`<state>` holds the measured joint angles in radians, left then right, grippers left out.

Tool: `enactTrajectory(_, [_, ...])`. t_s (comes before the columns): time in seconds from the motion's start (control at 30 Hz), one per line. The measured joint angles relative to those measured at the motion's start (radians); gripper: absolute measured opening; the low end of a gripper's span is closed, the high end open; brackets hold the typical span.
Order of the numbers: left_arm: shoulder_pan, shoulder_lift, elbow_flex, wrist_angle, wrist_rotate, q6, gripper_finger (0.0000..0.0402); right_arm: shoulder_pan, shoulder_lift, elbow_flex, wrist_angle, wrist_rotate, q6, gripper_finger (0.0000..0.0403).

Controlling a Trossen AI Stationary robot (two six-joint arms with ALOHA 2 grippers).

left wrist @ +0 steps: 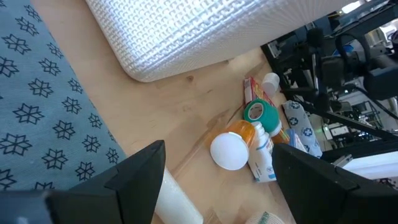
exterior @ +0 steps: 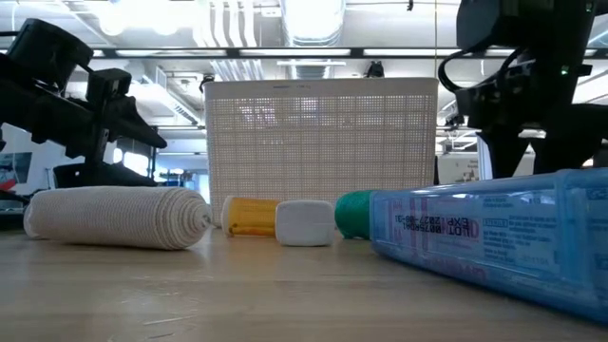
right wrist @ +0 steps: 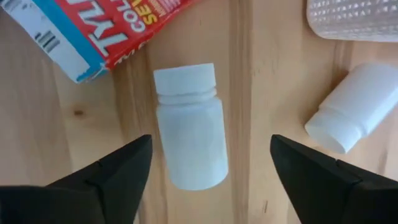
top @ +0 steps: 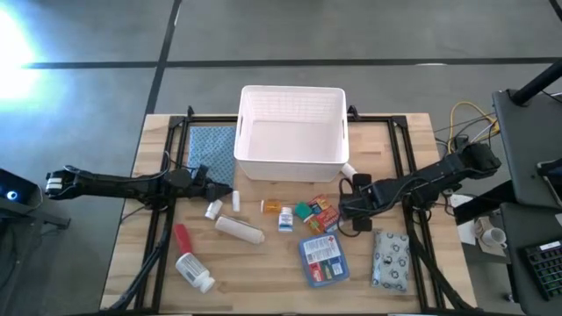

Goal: Pick & place medical supplies in basket/bin
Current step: Put the bottom right white medicine bottle into the white bin

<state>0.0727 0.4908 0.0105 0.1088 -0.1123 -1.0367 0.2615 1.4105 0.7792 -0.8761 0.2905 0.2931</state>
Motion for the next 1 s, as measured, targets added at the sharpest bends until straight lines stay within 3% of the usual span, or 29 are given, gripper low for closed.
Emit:
enactTrajectory(0.43, [0.0,0.0,0.0,0.0,0.0,0.002,0.0274,-0.058,0.028,-0.047,0.074,-0.007,-0.055,0.0327])
enactTrajectory(0.57, [0.0,0.0,0.0,0.0,0.0,0.002,0.0274,-0.09,0.032,-0.07,0.152,-0.072,-0.061,0.0327])
enactTrajectory(1.0, [0.0,0.0,0.0,0.0,0.0,0.002,0.0274,-0.099,0.031,-0.125,0.183,-0.112,0.091,0.0325])
